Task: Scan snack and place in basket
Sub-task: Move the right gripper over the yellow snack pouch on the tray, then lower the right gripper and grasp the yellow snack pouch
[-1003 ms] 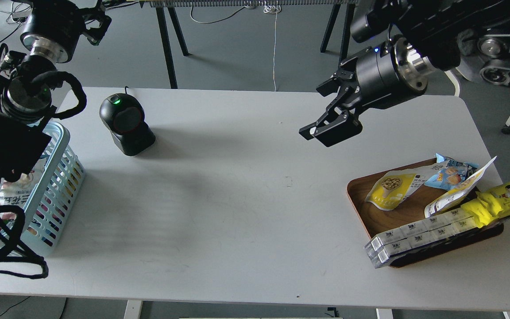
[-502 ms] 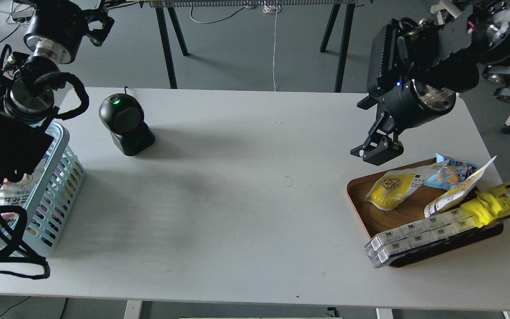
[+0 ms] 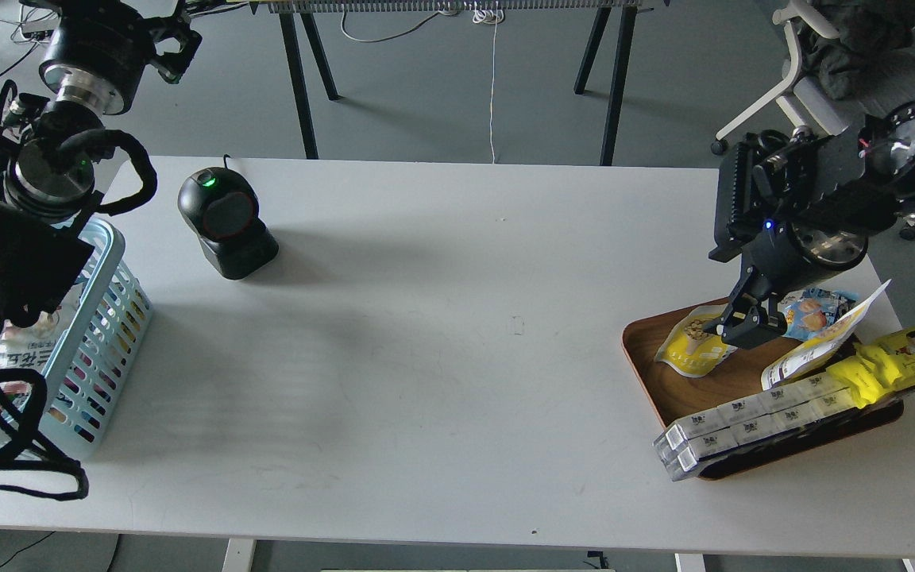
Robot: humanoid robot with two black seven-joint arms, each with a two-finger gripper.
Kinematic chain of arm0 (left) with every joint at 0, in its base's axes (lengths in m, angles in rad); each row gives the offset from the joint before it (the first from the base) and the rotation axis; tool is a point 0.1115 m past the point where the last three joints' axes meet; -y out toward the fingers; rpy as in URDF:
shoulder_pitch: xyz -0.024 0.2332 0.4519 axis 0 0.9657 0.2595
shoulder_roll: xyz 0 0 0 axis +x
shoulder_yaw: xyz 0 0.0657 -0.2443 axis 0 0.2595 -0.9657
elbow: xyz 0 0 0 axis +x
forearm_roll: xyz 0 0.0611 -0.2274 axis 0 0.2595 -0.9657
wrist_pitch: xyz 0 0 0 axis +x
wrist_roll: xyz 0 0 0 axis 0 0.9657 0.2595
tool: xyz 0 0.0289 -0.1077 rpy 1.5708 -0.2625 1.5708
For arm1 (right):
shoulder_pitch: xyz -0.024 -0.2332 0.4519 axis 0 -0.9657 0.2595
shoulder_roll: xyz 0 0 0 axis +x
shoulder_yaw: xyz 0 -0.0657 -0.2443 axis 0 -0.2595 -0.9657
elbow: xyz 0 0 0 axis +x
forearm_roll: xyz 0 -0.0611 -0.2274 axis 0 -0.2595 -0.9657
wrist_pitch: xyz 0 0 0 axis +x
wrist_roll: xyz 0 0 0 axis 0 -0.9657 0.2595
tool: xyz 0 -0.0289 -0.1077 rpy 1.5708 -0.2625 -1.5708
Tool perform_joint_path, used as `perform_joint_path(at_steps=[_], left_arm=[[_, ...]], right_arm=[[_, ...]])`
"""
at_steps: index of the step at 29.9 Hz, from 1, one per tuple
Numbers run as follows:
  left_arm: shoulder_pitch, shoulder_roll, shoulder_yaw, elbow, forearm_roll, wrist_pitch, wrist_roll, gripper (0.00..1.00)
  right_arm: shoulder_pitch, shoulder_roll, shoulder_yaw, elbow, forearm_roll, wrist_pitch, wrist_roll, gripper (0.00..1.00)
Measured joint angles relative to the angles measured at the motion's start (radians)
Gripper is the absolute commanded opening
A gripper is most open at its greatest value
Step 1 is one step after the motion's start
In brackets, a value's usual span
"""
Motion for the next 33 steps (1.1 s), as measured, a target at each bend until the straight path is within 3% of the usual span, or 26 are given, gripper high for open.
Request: perform_joint_path(at_steps=[3,8,19,24,33], left_arm=[[0.001,0.001,0.000,0.001,0.001,0.000,0.000,1.00],[0.003,0.006,0.000,0.003,0.001,0.000,0.000,1.00],[0.003,0.005,0.000,0.003,0.001,0.000,0.001,1.00],[0.003,0.004,0.000,0.003,0.000,0.000,0.001,1.00],[0.007,0.015,-0.001,0.005,0.000,0.000,0.000,1.00]], right_arm=[[-0.029,0.000,0.000,-0.033,-0.042,0.000,0.000,0.69],[-0.060,0.011,0.002,-0.102,-0.067,0.000,0.000,0.46],[-0.075,0.020,0.005,-0.090,-0.063,-0.021,0.000,0.39],[-0.078,0.020,0.005,-0.085,-0.061,-0.032,0.000,0.21],[-0.089,0.033,0.006,-0.084,-0.055,-0.070,0.000,0.03]])
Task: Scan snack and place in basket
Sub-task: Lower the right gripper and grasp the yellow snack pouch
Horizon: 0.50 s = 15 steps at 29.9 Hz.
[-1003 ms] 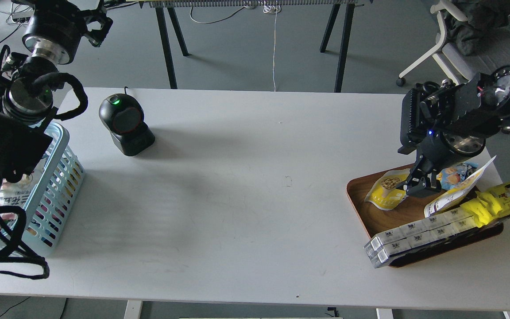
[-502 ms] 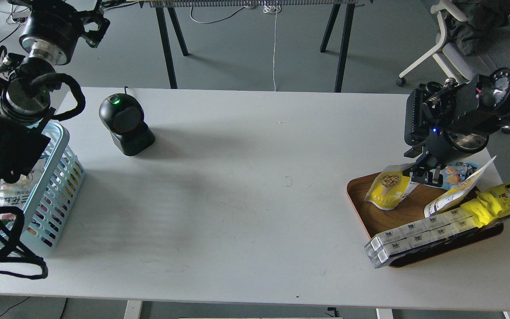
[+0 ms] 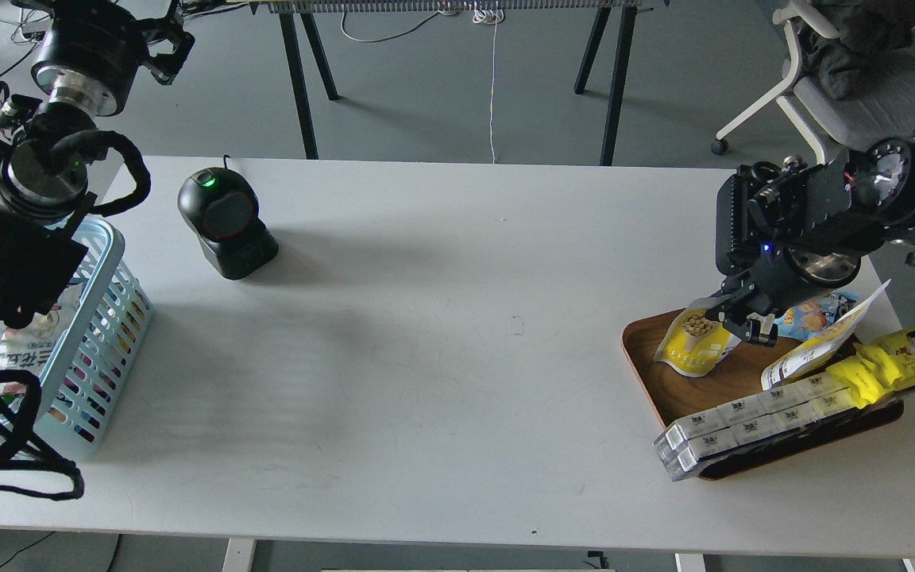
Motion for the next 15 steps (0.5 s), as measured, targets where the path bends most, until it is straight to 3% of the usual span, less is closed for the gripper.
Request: perform_joint_path(at_steps=[15], left_arm=[[0.000,-0.005,0.000,0.001,0.000,0.000,0.000,1.00]], right_arm=[[0.033,-0.007,-0.003,-0.003,0.000,-0.023,0.000,0.01]])
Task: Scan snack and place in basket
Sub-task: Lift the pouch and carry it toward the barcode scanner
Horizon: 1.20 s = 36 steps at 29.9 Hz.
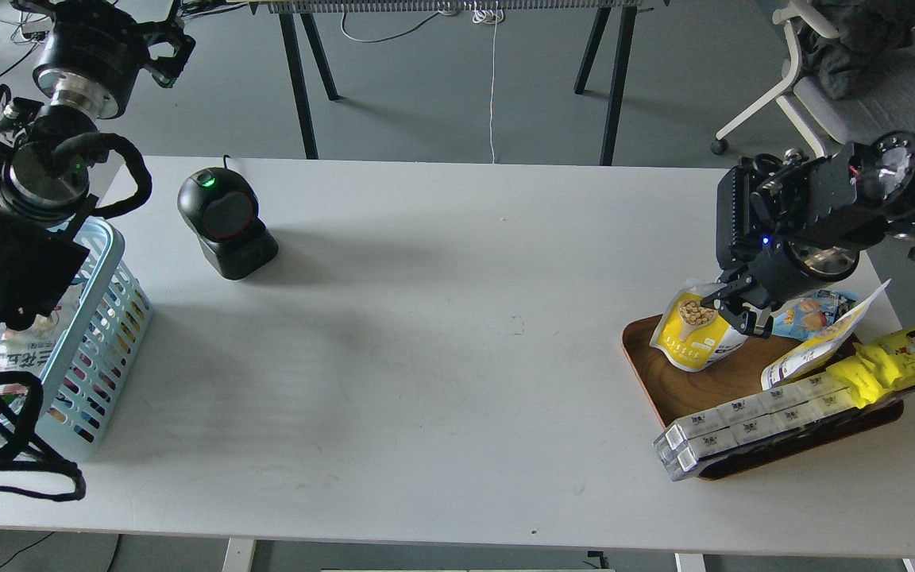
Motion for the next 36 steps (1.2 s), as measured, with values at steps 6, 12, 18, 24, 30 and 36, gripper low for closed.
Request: perform_joint_path(at_steps=[6,12,18,24,30,36], left_arm=[[0.002,0.000,0.000,0.000,0.000,0.000,0.000,1.00],[0.002,-0.002,0.000,0.000,0.000,0.000,0.002,1.00],[0.002,-0.004,0.000,0.000,0.000,0.000,0.002,1.00],[0.002,-0.009,0.000,0.000,0.000,0.000,0.002,1.00],[-0.001,-0.010,0.001,0.000,0.000,0.000,0.002,1.00],[0.003,-0.015,0.001,0.000,0.000,0.000,0.002,1.00]], right_arm=[[0.070,-0.007,0.002,0.002,-0.002,-0.001,0.000,0.01],[0.155,0.003,0.011,0.034,0.004,-0.004,0.000,0.01],[0.242,0.033,0.035,0.060,0.033,-0.002,0.000,0.01],[0.296,0.126,0.049,0.058,0.131,0.003,0.000,0.01],[0.316,0.236,0.087,0.048,0.229,0.011,0.000,0.01],[0.318,0.415,0.114,-0.043,0.361,0.012,0.000,0.01]])
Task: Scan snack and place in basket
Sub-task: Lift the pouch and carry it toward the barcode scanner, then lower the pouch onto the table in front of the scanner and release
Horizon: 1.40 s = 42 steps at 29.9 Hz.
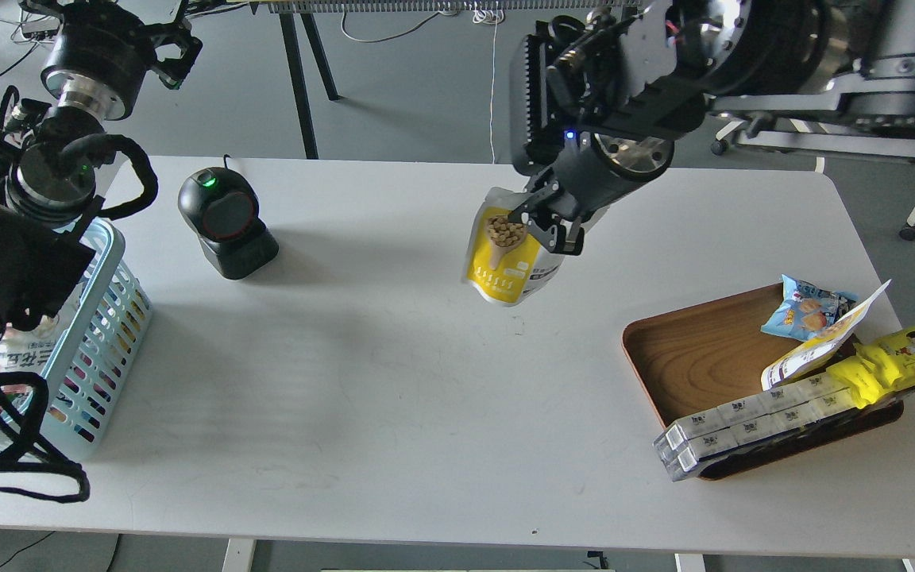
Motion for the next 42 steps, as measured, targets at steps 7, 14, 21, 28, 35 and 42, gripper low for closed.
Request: perform_joint_path(at_steps=[7,14,21,28,35,42], left_arm=[[0.001,0.005,0.001,0.000,0.000,0.000,0.000,1.00],[0.003,0.003,0.001,0.000,0.000,0.000,0.000,1.00],[0.004,0.001,-0.001,0.000,0.000,0.000,-0.001,1.00],[0.006,0.003,-0.001,0.000,0.000,0.000,-0.001,1.00],[0.015,0.001,-0.001,0.001,0.000,0.000,-0.002,1.00],[0.016,0.001,-0.002,0.002,0.000,0.000,-0.002,1.00]], right_arm=[[-0.007,0.163,0.024,-0.077,0.092,0.000,0.000,0.01],[-0.046,0.176,0.024,-0.147,0.133,0.000,0.000,0.01],[-0.079,0.177,0.020,-0.168,0.213,0.000,0.000,0.01],[-0.114,0.177,0.015,-0.175,0.214,0.013,0.000,0.01],[-0.162,0.177,0.012,-0.175,0.214,0.013,0.000,0.01],[-0.202,0.177,-0.009,-0.174,0.208,0.013,0.000,0.01]])
